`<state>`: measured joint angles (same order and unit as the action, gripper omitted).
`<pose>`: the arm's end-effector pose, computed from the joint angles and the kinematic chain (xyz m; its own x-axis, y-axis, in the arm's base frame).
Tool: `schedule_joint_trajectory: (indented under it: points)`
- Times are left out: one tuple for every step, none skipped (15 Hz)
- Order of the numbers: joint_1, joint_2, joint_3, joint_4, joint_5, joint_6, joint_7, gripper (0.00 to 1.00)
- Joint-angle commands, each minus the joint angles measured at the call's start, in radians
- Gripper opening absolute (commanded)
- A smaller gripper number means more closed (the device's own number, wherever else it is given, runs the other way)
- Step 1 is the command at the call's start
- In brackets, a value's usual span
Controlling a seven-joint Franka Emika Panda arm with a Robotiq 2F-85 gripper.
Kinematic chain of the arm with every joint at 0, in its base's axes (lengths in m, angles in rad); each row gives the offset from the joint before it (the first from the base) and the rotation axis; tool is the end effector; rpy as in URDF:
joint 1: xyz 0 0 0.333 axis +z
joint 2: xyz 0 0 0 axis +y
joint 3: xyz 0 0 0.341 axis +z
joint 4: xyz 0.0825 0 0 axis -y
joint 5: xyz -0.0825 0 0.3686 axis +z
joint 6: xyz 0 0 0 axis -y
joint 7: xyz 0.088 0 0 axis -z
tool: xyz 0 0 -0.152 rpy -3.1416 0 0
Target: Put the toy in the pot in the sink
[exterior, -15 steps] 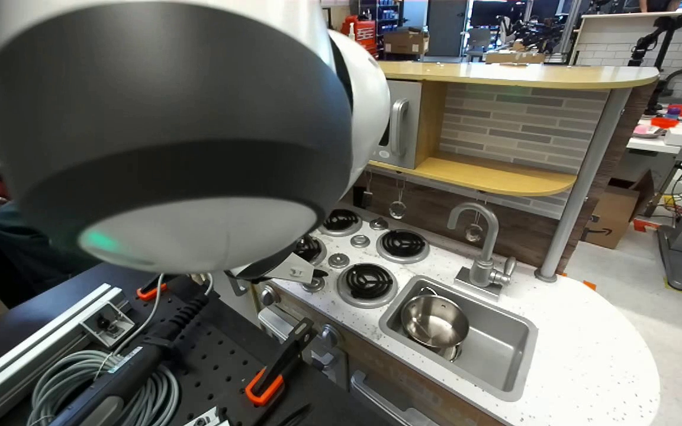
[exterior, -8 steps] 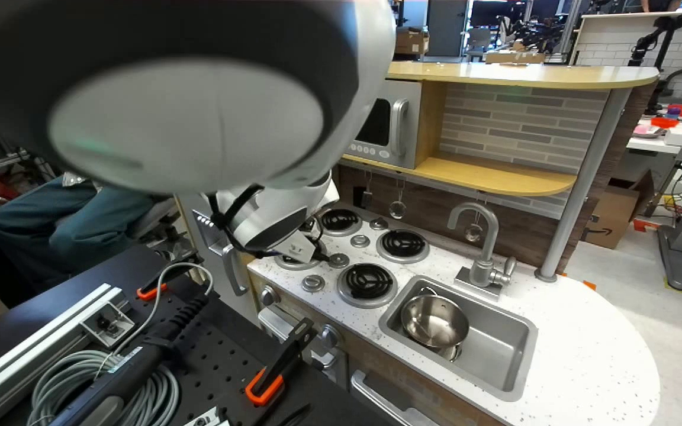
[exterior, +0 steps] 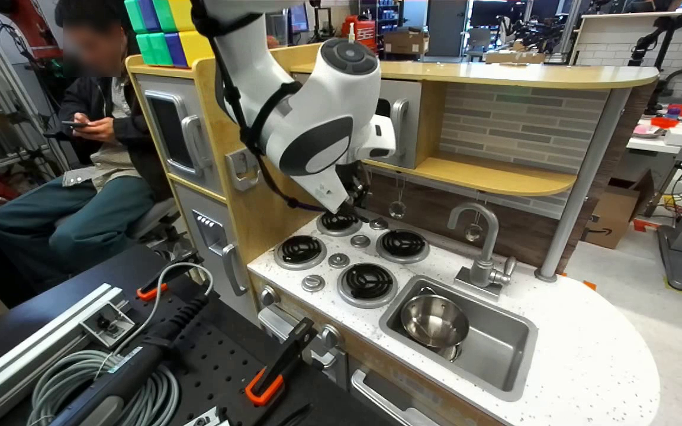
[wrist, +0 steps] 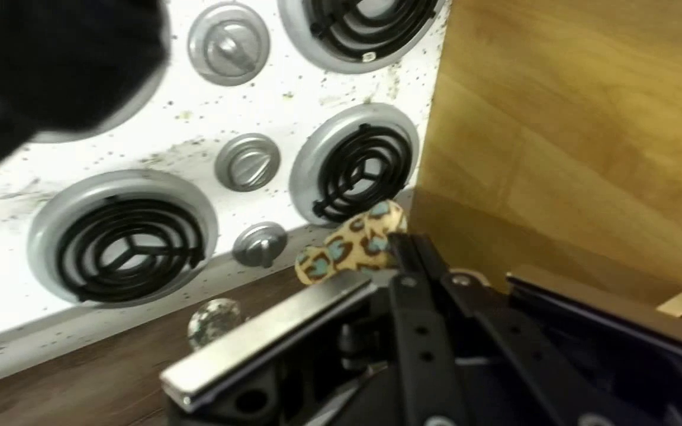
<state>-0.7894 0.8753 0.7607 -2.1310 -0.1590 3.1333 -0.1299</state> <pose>0.6152 -0.0055 0.1314 0.9160 -0.1250 0.3812 0.0598 -0.8971 -0.4378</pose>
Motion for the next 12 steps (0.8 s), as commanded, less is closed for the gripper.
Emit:
schedule_joint_trajectory:
  points:
    - [0.062, -0.124, -0.112, 0.036, 0.129, -0.097, 0.077, 0.01]
    - [0.097, -0.127, -0.169, 0.071, 0.156, -0.119, 0.085, 0.01]
    - [0.137, -0.135, -0.231, 0.102, 0.181, -0.135, 0.099, 0.01]
    - [0.185, -0.126, -0.307, 0.138, 0.201, -0.145, 0.109, 0.01]
    - [0.238, -0.112, -0.387, 0.171, 0.221, -0.145, 0.124, 0.01]
    - [0.283, -0.094, -0.459, 0.201, 0.171, -0.150, 0.200, 0.01]
    - [0.340, -0.082, -0.540, 0.222, 0.170, -0.146, 0.238, 0.01]
    - [0.401, -0.071, -0.619, 0.243, 0.168, -0.153, 0.288, 0.01]
    - [0.462, -0.054, -0.702, 0.256, 0.156, -0.154, 0.339, 0.01]
    - [0.527, -0.042, -0.780, 0.271, 0.156, -0.166, 0.389, 0.01]
    - [0.587, -0.025, -0.852, 0.288, 0.161, -0.190, 0.435, 0.01]
    - [0.665, -0.011, -0.934, 0.303, 0.220, -0.222, 0.438, 0.01]
